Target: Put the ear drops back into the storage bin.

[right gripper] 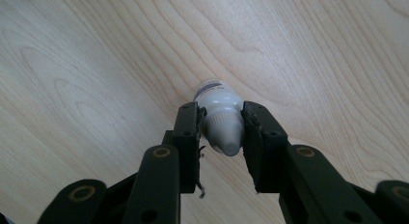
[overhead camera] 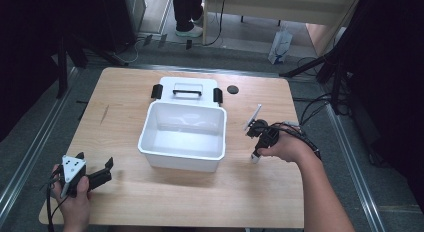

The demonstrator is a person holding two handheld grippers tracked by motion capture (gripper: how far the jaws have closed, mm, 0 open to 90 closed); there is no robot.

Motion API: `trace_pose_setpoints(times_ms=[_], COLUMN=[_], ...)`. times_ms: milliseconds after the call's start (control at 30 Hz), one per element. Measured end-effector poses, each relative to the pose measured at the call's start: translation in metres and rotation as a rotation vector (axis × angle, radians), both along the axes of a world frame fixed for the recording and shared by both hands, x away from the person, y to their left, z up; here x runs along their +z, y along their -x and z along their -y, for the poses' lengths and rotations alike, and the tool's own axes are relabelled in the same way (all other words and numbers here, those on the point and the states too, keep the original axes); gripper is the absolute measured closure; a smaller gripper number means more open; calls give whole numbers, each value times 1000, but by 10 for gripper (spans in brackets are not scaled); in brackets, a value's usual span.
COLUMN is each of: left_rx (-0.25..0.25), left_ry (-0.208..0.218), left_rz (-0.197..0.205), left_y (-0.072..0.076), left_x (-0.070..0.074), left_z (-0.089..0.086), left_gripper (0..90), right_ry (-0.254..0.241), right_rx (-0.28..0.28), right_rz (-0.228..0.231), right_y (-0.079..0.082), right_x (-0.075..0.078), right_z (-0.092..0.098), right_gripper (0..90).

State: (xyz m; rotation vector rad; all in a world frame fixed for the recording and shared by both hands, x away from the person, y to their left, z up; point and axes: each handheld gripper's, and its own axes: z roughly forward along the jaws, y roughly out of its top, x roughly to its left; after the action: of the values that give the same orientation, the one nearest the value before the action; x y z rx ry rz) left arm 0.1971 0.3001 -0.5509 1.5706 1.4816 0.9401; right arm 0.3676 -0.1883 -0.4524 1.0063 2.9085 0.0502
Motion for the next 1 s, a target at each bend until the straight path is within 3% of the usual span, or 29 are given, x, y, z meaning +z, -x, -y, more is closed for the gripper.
trace_pose_setpoints(times_ms=[133,400,1000], left_rx=[0,1,2], left_ry=[0,-3,-5], left_rz=[0,0,1], left_y=[0,0,0], left_x=[0,0,0], left_z=[0,0,0], left_gripper=[76,76,76], right_ry=[-12,-25,-72], right_rx=[1,79,178], right_rz=[-13,-26,14], right_y=[-1,3,7], right_x=[1,5,58], right_z=[1,-2,-24], right_gripper=[720,723,723])
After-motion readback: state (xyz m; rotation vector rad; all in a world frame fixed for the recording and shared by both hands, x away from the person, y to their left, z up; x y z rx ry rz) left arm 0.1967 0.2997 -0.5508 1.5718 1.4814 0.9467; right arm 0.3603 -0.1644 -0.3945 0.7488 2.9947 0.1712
